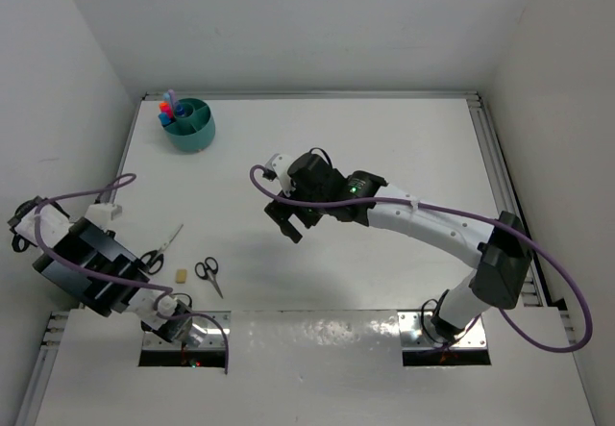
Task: Sort the stationery into containers
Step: Pick up the stationery from the corner of the board.
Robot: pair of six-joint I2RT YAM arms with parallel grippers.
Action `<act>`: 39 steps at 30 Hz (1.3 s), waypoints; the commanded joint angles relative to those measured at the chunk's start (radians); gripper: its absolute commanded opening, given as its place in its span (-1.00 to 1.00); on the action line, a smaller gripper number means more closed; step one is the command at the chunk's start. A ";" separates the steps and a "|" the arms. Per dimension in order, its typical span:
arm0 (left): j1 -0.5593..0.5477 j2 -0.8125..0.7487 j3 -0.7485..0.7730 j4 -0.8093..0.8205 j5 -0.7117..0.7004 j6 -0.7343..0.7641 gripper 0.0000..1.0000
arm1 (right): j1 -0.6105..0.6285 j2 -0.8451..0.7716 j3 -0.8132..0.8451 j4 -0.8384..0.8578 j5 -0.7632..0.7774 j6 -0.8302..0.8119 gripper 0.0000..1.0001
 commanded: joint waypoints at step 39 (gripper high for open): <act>0.011 0.113 -0.214 0.272 0.013 -0.093 -0.45 | 0.008 -0.070 -0.032 0.020 0.013 -0.036 0.98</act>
